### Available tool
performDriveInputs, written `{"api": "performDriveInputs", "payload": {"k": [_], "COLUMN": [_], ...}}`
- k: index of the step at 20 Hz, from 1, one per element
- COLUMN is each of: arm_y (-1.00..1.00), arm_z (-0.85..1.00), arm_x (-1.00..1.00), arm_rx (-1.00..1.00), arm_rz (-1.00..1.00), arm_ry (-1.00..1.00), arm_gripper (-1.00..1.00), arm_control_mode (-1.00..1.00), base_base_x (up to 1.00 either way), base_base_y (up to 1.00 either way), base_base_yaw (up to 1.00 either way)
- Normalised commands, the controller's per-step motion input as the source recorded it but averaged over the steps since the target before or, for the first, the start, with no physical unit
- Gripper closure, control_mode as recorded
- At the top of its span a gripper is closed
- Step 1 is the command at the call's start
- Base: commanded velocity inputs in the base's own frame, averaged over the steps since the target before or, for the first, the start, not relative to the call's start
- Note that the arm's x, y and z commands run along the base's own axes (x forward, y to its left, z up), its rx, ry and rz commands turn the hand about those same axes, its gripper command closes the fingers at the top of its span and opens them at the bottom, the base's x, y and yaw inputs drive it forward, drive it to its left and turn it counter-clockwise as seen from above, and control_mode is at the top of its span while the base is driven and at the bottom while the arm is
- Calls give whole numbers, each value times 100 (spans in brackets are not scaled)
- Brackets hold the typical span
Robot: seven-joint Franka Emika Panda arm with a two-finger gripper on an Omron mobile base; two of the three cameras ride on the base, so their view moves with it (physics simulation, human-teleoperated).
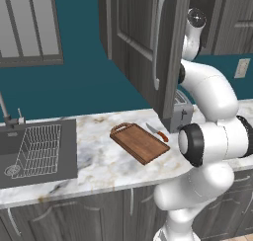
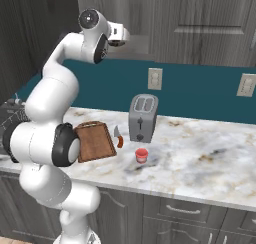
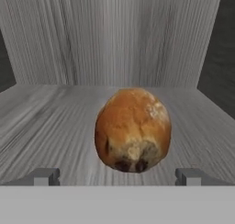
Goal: Pick the bread, place it on the cutting board, pick the jam, place it on the counter, and close the cabinet.
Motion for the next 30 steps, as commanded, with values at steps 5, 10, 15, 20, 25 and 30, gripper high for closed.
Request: {"api": "performDriveInputs", "payload": {"k": [5, 10, 15, 20, 25, 30], "arm_y": [0, 0, -8, -11, -7, 0], "arm_z": [0, 0, 0, 0, -1, -13], "arm_x": [27, 26, 19, 17, 9, 0], "arm_rx": [0, 0, 0, 0, 0, 0], "arm_rz": [0, 0, 0, 0, 0, 0], "arm_ry": [0, 0, 0, 0, 0, 0], "arm_gripper": [-100, -100, -100, -100, -100, -100], "arm_control_mode": [-100, -100, -100, -100, -100, -100], "base_base_x": [0, 0, 0, 0, 0, 0], "base_base_y": [0, 0, 0, 0, 0, 0], "base_base_yaw": [0, 0, 0, 0, 0, 0]}}
